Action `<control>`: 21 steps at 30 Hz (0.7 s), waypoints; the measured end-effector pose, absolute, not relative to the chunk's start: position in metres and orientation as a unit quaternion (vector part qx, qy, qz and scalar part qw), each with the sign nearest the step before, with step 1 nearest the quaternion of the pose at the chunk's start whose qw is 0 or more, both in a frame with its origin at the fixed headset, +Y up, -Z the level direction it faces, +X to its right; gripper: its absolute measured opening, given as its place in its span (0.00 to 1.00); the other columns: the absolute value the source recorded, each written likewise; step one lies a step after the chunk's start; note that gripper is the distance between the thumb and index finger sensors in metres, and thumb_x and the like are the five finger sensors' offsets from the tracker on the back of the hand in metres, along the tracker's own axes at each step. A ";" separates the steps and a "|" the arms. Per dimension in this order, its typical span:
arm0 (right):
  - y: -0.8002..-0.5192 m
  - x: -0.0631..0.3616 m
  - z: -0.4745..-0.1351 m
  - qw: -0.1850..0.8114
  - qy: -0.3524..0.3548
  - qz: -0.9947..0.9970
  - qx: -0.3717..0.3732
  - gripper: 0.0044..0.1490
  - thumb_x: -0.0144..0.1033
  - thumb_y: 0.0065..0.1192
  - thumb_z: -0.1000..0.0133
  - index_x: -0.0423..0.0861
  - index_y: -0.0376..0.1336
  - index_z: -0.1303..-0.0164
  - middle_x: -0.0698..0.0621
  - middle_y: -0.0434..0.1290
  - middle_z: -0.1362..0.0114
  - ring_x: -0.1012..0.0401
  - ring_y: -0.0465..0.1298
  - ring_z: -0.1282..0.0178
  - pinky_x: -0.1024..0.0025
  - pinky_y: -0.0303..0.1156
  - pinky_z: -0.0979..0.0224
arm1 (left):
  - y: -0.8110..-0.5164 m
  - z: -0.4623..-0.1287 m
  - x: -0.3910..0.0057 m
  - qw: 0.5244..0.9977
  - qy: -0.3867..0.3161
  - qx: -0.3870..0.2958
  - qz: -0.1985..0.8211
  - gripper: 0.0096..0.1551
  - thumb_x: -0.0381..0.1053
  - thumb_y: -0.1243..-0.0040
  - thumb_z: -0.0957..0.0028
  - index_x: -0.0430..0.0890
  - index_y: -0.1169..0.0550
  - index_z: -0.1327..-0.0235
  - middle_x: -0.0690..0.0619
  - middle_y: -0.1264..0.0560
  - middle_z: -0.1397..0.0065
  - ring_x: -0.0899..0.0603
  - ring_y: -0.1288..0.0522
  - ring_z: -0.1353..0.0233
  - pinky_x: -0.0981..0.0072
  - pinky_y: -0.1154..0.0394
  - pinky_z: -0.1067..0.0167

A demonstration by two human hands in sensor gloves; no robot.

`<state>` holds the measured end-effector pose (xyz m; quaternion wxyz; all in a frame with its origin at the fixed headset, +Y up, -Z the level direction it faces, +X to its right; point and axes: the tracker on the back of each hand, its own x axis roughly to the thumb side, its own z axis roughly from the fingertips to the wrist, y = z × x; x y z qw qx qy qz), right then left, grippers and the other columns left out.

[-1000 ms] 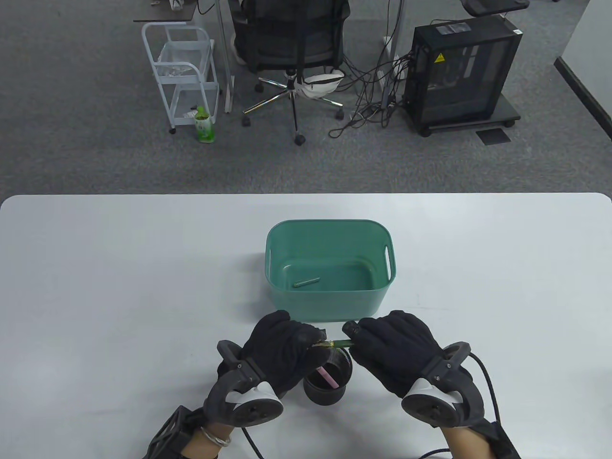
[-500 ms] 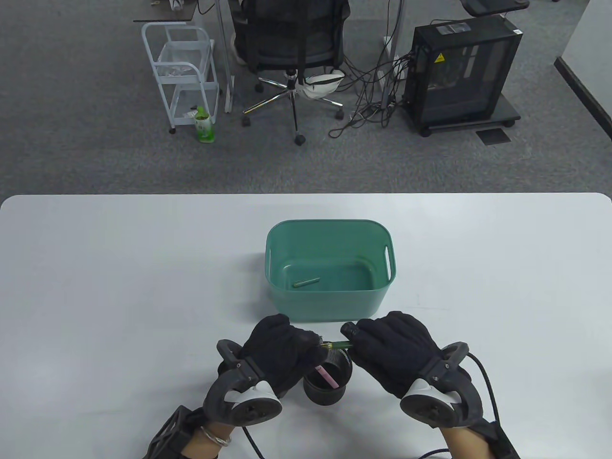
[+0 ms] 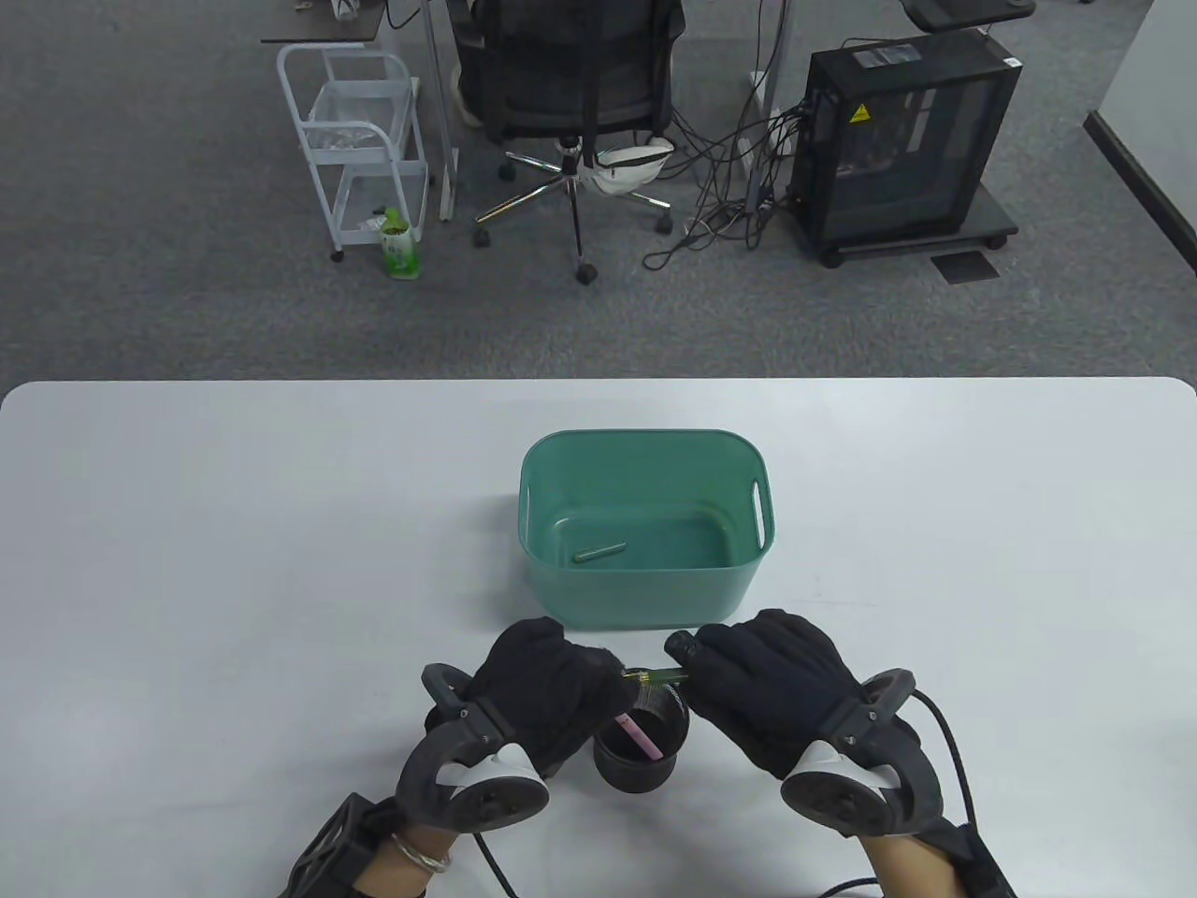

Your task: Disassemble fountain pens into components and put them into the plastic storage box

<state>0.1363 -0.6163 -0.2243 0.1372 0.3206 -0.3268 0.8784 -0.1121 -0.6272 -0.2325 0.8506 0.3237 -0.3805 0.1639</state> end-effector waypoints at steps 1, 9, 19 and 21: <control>-0.616 0.136 -0.224 0.137 -0.327 0.878 0.320 0.27 0.54 0.58 0.40 0.59 0.72 0.34 0.58 0.76 0.34 0.62 0.77 0.38 0.57 0.67 0.23 | -0.627 -0.233 -0.112 0.851 -0.380 0.322 0.164 0.32 0.63 0.59 0.30 0.42 0.14 0.57 0.52 0.10 0.59 0.47 0.13 0.58 0.50 0.25 0.36; -0.616 0.138 -0.225 0.136 -0.328 0.880 0.316 0.27 0.54 0.58 0.40 0.59 0.72 0.34 0.58 0.76 0.34 0.62 0.77 0.38 0.57 0.67 0.24 | -0.629 -0.233 -0.111 0.859 -0.384 0.306 0.144 0.37 0.68 0.48 0.35 0.43 0.31 0.26 0.48 0.21 0.30 0.44 0.20 0.34 0.44 0.34 0.24; -0.616 0.138 -0.225 0.135 -0.327 0.880 0.317 0.27 0.54 0.58 0.40 0.58 0.72 0.34 0.58 0.76 0.34 0.62 0.77 0.38 0.57 0.67 0.23 | -0.629 -0.231 -0.108 0.856 -0.391 0.309 0.137 0.25 0.61 0.44 0.33 0.44 0.26 0.36 0.51 0.18 0.37 0.47 0.18 0.39 0.47 0.32 0.25; -0.616 0.137 -0.225 0.136 -0.327 0.880 0.318 0.27 0.54 0.58 0.40 0.58 0.72 0.34 0.58 0.76 0.34 0.62 0.77 0.38 0.57 0.67 0.23 | -0.629 -0.231 -0.108 0.856 -0.391 0.309 0.137 0.25 0.61 0.44 0.33 0.44 0.25 0.38 0.52 0.17 0.39 0.47 0.17 0.41 0.47 0.32 0.26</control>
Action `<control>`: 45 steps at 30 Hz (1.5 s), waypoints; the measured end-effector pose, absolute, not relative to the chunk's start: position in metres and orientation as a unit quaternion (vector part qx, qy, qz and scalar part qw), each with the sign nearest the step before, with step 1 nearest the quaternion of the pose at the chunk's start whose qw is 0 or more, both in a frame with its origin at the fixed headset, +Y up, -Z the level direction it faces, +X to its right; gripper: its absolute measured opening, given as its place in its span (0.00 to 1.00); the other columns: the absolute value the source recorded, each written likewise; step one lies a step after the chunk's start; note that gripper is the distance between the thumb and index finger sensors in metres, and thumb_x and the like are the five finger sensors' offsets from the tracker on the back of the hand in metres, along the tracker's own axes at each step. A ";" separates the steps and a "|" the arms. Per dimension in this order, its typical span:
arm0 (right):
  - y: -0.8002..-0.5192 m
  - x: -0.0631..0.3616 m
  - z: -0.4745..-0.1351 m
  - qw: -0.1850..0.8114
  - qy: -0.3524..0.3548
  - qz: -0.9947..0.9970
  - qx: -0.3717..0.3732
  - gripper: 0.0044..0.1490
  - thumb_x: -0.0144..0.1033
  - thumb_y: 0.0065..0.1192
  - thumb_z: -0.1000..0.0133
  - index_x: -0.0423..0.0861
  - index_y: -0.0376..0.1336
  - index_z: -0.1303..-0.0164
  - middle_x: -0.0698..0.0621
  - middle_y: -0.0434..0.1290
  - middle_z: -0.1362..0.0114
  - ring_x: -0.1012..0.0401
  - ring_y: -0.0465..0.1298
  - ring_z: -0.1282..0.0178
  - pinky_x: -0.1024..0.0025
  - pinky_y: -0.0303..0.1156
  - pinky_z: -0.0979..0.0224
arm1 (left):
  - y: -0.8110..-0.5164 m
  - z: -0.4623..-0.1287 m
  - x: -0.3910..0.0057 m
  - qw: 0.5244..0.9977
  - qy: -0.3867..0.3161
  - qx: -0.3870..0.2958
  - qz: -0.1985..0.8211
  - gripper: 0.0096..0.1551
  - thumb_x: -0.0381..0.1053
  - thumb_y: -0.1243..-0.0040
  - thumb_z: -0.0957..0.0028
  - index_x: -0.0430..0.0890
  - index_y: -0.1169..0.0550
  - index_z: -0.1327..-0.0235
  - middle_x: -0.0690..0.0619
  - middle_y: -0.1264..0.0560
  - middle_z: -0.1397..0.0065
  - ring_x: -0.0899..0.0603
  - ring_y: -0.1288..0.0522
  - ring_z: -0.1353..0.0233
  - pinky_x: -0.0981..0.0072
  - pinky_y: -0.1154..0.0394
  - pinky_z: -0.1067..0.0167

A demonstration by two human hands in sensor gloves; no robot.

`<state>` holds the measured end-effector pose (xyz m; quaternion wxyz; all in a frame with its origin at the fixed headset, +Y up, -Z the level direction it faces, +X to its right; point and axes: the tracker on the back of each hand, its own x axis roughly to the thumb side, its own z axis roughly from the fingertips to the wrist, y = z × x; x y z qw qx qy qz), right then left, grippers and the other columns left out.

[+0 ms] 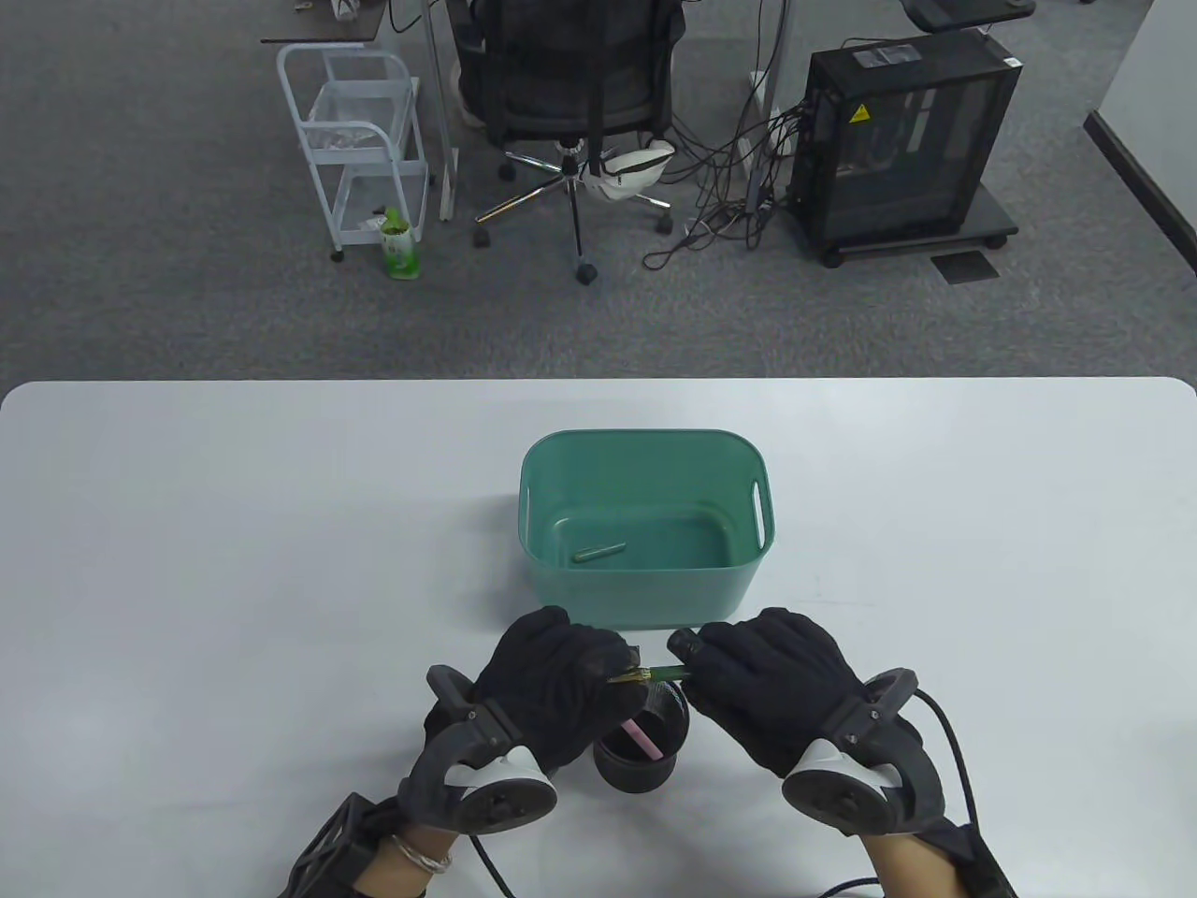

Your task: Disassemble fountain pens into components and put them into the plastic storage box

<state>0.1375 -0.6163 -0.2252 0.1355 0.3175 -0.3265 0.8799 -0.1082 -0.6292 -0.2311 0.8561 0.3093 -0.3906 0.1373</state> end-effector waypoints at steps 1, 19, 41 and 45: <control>-0.616 0.137 -0.225 0.135 -0.327 0.880 0.318 0.27 0.54 0.57 0.40 0.58 0.72 0.34 0.58 0.76 0.34 0.62 0.77 0.38 0.57 0.67 0.23 | -0.629 -0.231 -0.108 0.856 -0.391 0.309 0.139 0.24 0.62 0.45 0.33 0.44 0.24 0.39 0.52 0.16 0.40 0.47 0.17 0.42 0.47 0.31 0.26; -0.617 0.136 -0.225 0.139 -0.325 0.878 0.322 0.27 0.54 0.57 0.40 0.58 0.72 0.34 0.58 0.76 0.34 0.62 0.77 0.38 0.57 0.67 0.23 | -0.629 -0.232 -0.110 0.850 -0.389 0.319 0.154 0.29 0.62 0.56 0.31 0.43 0.15 0.56 0.53 0.10 0.58 0.48 0.13 0.57 0.51 0.25 0.35; -0.616 0.140 -0.225 0.138 -0.334 0.878 0.312 0.27 0.54 0.57 0.40 0.59 0.72 0.34 0.58 0.76 0.33 0.62 0.77 0.38 0.57 0.67 0.23 | -0.627 -0.233 -0.114 0.851 -0.381 0.321 0.167 0.29 0.62 0.56 0.31 0.43 0.16 0.54 0.53 0.11 0.57 0.48 0.13 0.56 0.50 0.26 0.34; -0.615 0.142 -0.226 0.139 -0.337 0.878 0.310 0.27 0.54 0.57 0.40 0.59 0.72 0.34 0.58 0.76 0.33 0.62 0.77 0.38 0.57 0.67 0.23 | -0.624 -0.234 -0.118 0.851 -0.379 0.318 0.175 0.28 0.62 0.55 0.31 0.43 0.16 0.53 0.52 0.11 0.56 0.47 0.13 0.55 0.50 0.26 0.34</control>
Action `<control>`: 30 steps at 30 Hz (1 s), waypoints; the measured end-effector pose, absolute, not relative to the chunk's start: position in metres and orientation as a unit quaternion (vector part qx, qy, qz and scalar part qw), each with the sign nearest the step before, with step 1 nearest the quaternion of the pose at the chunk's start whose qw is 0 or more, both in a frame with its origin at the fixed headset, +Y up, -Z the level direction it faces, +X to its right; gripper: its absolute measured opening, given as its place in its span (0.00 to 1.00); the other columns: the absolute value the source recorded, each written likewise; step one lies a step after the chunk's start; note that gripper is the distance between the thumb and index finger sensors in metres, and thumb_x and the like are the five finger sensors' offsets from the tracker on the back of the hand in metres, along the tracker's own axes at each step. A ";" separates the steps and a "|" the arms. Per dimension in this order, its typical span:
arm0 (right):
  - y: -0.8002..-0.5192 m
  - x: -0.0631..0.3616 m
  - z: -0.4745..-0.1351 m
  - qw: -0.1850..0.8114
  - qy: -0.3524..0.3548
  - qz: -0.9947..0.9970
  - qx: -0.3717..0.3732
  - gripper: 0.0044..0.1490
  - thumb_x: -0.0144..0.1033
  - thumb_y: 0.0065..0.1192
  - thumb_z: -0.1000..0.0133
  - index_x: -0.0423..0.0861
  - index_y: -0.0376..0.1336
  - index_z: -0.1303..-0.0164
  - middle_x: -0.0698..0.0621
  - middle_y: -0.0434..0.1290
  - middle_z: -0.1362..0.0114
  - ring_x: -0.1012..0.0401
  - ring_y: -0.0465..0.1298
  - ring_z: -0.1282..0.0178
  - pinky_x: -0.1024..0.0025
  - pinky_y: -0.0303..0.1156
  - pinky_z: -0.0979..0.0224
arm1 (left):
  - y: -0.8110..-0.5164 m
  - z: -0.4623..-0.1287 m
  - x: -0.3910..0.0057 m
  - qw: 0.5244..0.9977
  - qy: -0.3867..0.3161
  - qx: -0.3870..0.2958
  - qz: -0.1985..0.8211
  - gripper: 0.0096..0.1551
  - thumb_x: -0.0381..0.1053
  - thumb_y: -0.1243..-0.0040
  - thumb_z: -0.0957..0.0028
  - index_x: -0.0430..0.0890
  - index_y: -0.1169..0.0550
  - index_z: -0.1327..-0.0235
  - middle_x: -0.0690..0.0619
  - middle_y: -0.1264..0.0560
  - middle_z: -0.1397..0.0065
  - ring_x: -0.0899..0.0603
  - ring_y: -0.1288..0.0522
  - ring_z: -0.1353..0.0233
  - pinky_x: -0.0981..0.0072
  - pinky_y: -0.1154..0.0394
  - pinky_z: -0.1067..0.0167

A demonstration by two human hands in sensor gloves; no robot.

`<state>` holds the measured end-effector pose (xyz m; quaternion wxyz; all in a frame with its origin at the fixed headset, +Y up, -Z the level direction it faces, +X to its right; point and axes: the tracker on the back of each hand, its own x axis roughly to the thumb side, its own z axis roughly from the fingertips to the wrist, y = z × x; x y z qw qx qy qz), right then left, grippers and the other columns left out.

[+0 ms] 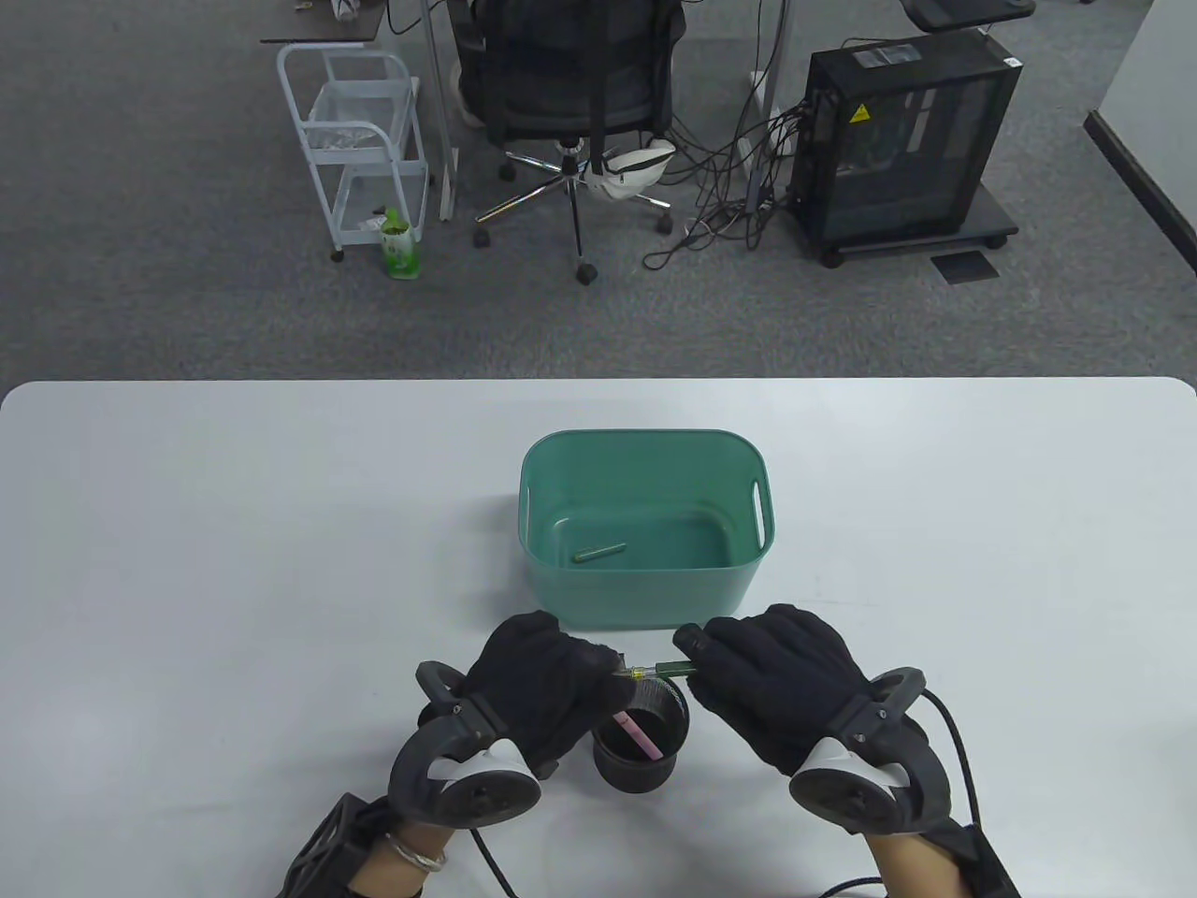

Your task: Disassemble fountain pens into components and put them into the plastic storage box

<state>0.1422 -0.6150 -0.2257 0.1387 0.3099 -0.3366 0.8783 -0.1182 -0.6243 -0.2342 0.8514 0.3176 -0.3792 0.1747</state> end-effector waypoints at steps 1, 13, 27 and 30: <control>-0.615 0.143 -0.226 0.138 -0.337 0.878 0.309 0.27 0.54 0.57 0.40 0.59 0.72 0.34 0.58 0.76 0.33 0.62 0.77 0.38 0.57 0.67 0.23 | -0.624 -0.235 -0.119 0.852 -0.380 0.315 0.176 0.28 0.62 0.55 0.31 0.43 0.16 0.53 0.52 0.11 0.56 0.47 0.13 0.55 0.50 0.26 0.34; -0.610 0.155 -0.228 0.139 -0.352 0.879 0.290 0.27 0.55 0.57 0.40 0.59 0.71 0.33 0.58 0.75 0.33 0.62 0.77 0.37 0.57 0.67 0.23 | -0.617 -0.237 -0.130 0.850 -0.367 0.316 0.207 0.28 0.63 0.54 0.31 0.42 0.16 0.53 0.52 0.11 0.56 0.46 0.14 0.55 0.49 0.27 0.33; -0.604 0.170 -0.229 0.141 -0.371 0.880 0.261 0.27 0.55 0.57 0.40 0.59 0.71 0.33 0.58 0.75 0.32 0.62 0.77 0.37 0.57 0.67 0.23 | -0.613 -0.240 -0.139 0.850 -0.353 0.317 0.230 0.29 0.63 0.54 0.32 0.42 0.16 0.53 0.51 0.11 0.55 0.46 0.14 0.54 0.48 0.27 0.33; -0.602 0.173 -0.228 0.144 -0.376 0.879 0.256 0.27 0.55 0.57 0.40 0.59 0.71 0.33 0.58 0.75 0.32 0.62 0.77 0.37 0.56 0.67 0.23 | -0.611 -0.240 -0.142 0.854 -0.344 0.328 0.214 0.28 0.63 0.54 0.32 0.42 0.16 0.52 0.51 0.11 0.55 0.46 0.14 0.54 0.48 0.27 0.33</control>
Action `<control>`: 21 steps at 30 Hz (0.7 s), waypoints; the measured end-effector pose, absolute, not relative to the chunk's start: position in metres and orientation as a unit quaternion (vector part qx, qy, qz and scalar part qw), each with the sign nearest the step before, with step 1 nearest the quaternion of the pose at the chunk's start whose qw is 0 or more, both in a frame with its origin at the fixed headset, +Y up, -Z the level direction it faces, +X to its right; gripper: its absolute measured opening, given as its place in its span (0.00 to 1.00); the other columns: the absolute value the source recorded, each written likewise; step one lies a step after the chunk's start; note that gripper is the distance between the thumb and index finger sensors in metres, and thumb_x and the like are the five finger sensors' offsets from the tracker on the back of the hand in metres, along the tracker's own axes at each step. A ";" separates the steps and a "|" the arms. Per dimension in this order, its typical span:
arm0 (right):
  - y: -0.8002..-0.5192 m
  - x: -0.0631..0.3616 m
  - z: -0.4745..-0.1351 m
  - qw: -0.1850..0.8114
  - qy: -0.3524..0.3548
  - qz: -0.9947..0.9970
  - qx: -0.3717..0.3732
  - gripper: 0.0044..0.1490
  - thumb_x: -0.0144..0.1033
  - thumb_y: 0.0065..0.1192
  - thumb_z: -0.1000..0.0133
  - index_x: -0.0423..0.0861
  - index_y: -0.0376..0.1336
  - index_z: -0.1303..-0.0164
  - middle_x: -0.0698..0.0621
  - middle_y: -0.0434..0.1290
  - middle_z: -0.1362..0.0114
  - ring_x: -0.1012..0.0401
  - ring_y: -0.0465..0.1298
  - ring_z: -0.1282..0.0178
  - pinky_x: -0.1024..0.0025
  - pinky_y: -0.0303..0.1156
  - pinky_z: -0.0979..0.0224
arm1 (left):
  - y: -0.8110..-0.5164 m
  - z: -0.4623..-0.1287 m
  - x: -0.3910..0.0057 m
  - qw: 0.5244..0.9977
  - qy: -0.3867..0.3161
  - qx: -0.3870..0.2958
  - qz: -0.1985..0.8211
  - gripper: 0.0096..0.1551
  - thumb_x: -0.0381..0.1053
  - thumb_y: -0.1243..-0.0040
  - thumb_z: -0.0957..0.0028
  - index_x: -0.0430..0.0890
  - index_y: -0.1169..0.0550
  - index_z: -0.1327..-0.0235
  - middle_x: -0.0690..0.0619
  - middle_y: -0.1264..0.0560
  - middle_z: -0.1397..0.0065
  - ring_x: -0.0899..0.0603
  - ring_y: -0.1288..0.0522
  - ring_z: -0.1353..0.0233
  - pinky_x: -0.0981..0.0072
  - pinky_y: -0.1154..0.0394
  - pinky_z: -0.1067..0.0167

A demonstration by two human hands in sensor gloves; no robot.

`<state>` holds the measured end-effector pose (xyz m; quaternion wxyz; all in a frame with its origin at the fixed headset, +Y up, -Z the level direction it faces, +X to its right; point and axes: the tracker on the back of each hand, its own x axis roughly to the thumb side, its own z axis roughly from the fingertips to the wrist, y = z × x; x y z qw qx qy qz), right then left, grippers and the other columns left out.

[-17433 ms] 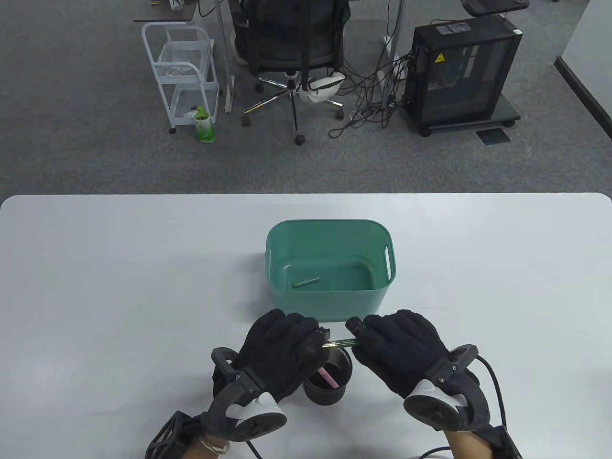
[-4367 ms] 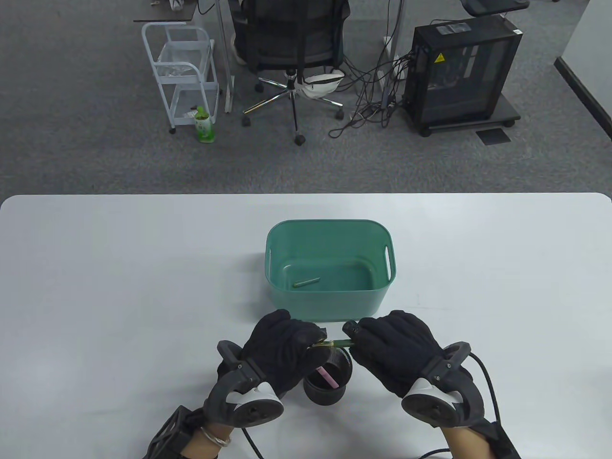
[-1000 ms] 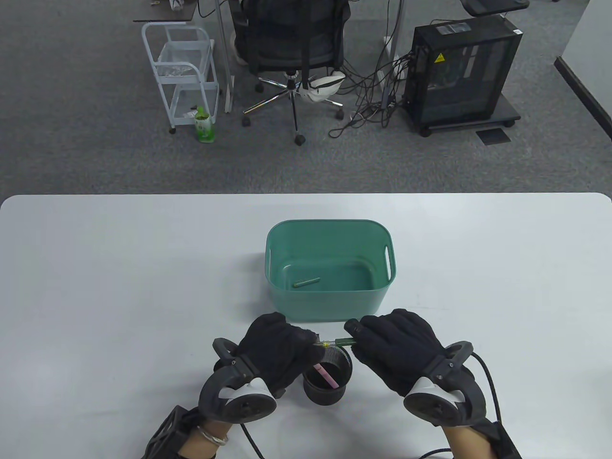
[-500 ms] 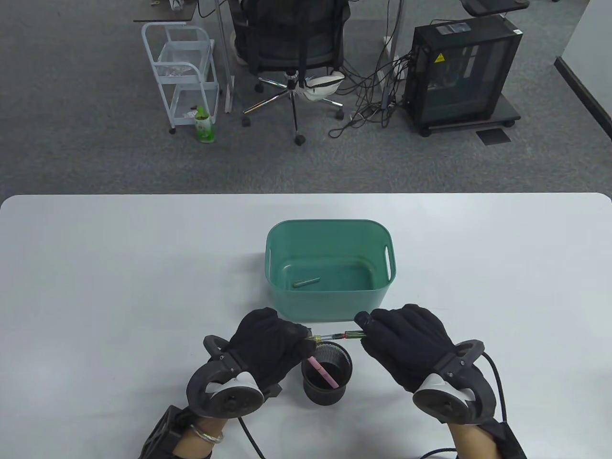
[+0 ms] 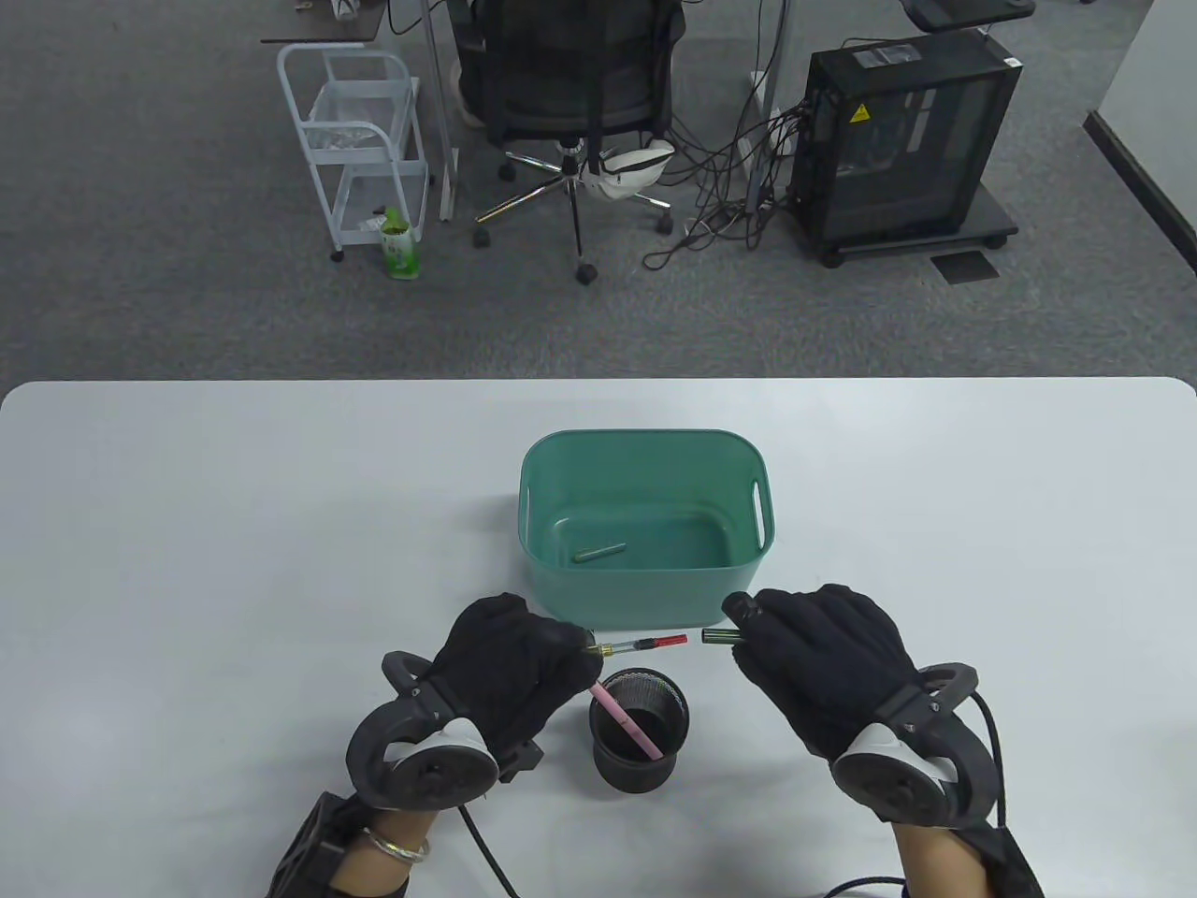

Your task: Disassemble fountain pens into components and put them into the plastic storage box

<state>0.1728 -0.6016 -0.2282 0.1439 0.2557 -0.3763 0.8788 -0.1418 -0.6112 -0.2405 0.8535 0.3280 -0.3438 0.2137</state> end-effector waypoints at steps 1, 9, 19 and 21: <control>-0.601 0.173 -0.228 0.146 -0.378 0.878 0.255 0.27 0.55 0.57 0.40 0.59 0.71 0.33 0.58 0.75 0.32 0.62 0.77 0.37 0.56 0.67 0.23 | -0.611 -0.241 -0.142 0.854 -0.343 0.327 0.215 0.28 0.63 0.54 0.32 0.42 0.16 0.52 0.51 0.11 0.55 0.46 0.14 0.54 0.48 0.27 0.33; -0.600 0.174 -0.228 0.158 -0.378 0.876 0.254 0.27 0.55 0.57 0.40 0.59 0.71 0.33 0.57 0.75 0.32 0.62 0.77 0.37 0.56 0.67 0.23 | -0.610 -0.253 -0.144 0.883 -0.295 0.302 0.208 0.28 0.62 0.53 0.31 0.42 0.16 0.50 0.50 0.11 0.53 0.45 0.14 0.52 0.47 0.28 0.32; -0.594 0.179 -0.222 0.171 -0.390 0.869 0.252 0.27 0.55 0.57 0.40 0.59 0.71 0.33 0.57 0.75 0.32 0.62 0.77 0.37 0.56 0.67 0.23 | -0.599 -0.299 -0.133 0.925 -0.250 0.231 0.170 0.28 0.62 0.52 0.31 0.41 0.16 0.48 0.50 0.11 0.51 0.45 0.14 0.50 0.46 0.29 0.30; -0.593 0.180 -0.221 0.173 -0.393 0.867 0.251 0.27 0.55 0.57 0.40 0.59 0.71 0.33 0.57 0.75 0.32 0.62 0.77 0.37 0.56 0.67 0.23 | -0.598 -0.310 -0.131 0.931 -0.243 0.217 0.166 0.28 0.62 0.52 0.31 0.41 0.16 0.48 0.50 0.11 0.51 0.45 0.14 0.50 0.46 0.29 0.30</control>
